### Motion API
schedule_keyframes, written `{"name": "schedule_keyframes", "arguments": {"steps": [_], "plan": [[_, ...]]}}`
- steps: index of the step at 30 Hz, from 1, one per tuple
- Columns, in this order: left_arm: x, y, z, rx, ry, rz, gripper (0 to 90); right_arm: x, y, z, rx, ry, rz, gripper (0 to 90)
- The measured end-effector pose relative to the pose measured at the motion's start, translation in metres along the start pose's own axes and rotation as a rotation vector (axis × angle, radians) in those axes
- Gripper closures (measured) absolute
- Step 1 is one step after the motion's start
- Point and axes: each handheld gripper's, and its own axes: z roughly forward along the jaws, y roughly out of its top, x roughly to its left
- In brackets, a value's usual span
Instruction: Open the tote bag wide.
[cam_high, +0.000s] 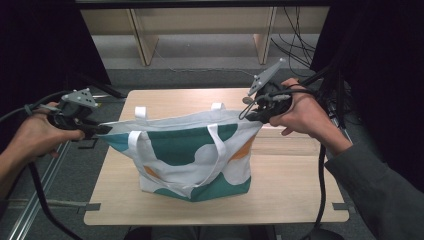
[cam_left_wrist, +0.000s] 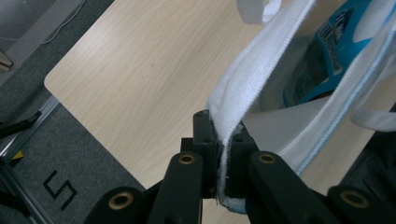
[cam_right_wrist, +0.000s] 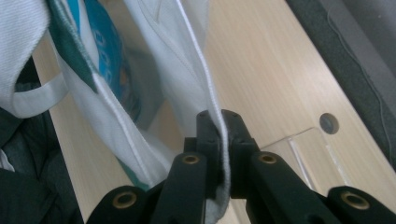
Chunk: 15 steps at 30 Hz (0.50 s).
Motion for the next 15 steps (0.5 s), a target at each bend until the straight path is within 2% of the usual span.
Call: {"name": "schedule_keyframes", "arguments": {"steps": [2,3,4,5,6,8,9,10,11,12,13,15], "plan": [[0.001,-0.007,0.01,0.005,-0.038,0.001,85.8,0.001,-0.003,0.004,0.013,0.008,-0.001,87.3],[-0.002,-0.011,0.016,-0.014,-0.04,-0.026,85.7,0.002,-0.007,0.009,0.022,0.018,0.012,87.3],[-0.002,-0.014,0.02,-0.011,-0.056,-0.014,85.7,0.005,-0.011,0.013,0.037,0.023,0.044,87.3],[-0.003,-0.016,0.023,-0.015,-0.059,-0.026,85.7,0.005,-0.013,0.017,0.036,0.029,0.032,87.3],[-0.004,-0.018,0.025,-0.022,-0.057,-0.036,85.7,0.003,-0.015,0.021,0.029,0.037,0.002,87.2],[-0.005,-0.021,0.025,-0.016,-0.079,-0.028,85.6,0.007,-0.018,0.024,0.038,0.04,0.038,87.2],[-0.005,-0.022,0.026,-0.024,-0.079,-0.022,85.6,0.009,-0.019,0.027,0.041,0.039,0.039,87.2],[-0.006,-0.024,0.027,-0.023,-0.08,-0.033,85.6,0.01,-0.02,0.028,0.043,0.038,0.036,87.1],[-0.006,-0.025,0.028,-0.021,-0.087,-0.016,85.5,0.009,-0.021,0.03,0.038,0.034,0.007,87.1],[-0.008,-0.026,0.029,-0.017,-0.089,-0.031,85.5,0.01,-0.023,0.033,0.042,0.048,0.016,87.1],[-0.009,-0.027,0.029,-0.014,-0.093,-0.017,85.5,0.013,-0.026,0.034,0.05,0.044,0.042,87.1],[-0.01,-0.027,0.03,-0.02,-0.095,-0.019,85.5,0.015,-0.029,0.037,0.052,0.044,0.027,87.0]]}}
